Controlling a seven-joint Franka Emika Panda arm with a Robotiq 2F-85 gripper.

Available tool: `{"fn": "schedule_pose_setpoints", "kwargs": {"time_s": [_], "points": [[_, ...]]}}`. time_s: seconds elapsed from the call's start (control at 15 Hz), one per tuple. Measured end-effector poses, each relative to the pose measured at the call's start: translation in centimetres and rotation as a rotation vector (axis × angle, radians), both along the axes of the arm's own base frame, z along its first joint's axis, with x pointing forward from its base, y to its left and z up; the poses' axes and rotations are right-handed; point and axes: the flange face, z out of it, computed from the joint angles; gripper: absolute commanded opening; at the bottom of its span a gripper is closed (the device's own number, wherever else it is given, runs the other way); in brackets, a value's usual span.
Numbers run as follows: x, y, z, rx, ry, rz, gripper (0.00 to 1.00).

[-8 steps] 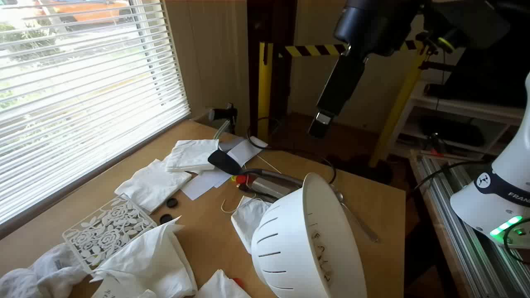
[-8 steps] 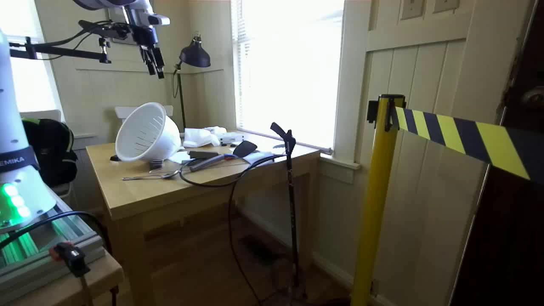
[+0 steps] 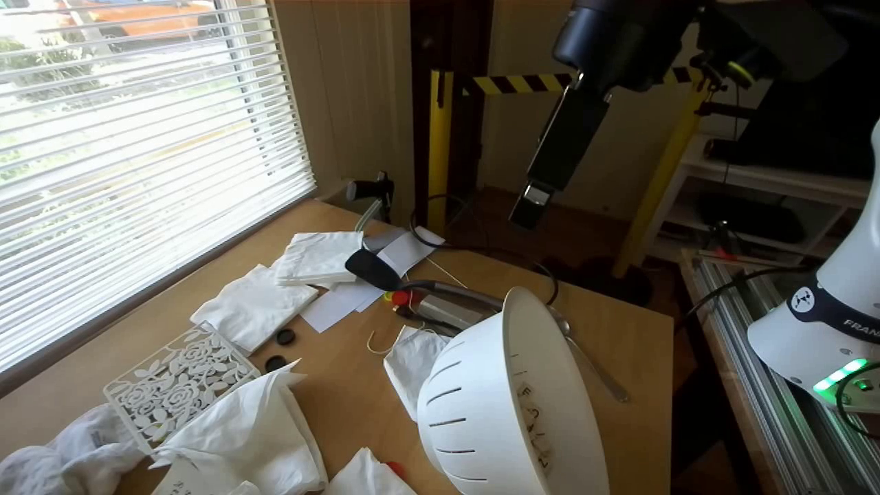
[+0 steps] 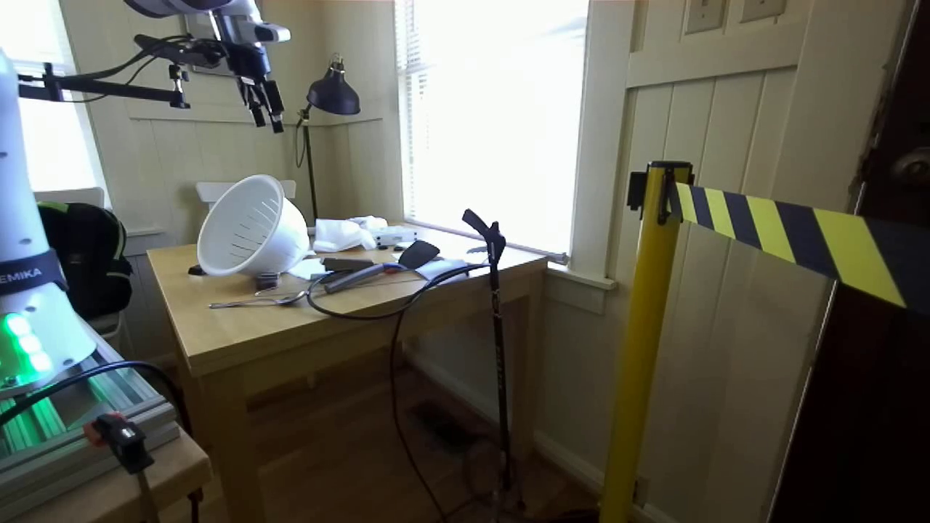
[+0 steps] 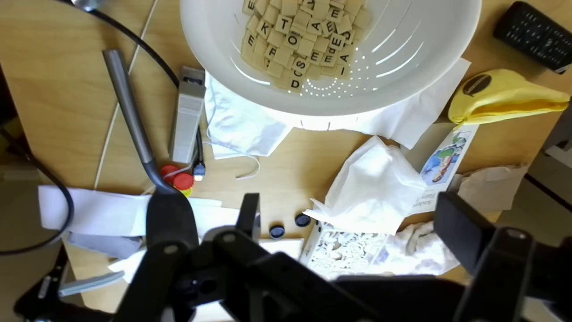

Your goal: Put the white bowl bottom first on the tissue

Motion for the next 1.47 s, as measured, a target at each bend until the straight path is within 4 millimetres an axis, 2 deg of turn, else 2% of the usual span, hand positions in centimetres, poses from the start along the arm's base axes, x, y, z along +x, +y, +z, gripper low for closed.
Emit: {"fn": "schedule_pose_setpoints", "kwargs": {"time_s": [0.2,0.4,0.6,0.8,1.13,1.47], "points": [[0.3,0.2,0.2,-0.006,-0.097,0.143,1.0],[0.9,-0.3,0.0,0.009,-0.2,0.271,1.0],[1.4,-0.5,-0.8,0.043,-0.28,0.396,1.0],[1.0,0.3,-1.9,0.095,-0.33,0.509,1.0],[0.8,0.6,-2.2,0.099,-0.337,0.535,1.0],[-0.4,1.3,-4.1,0.064,-0.213,0.773,1.0]]}}
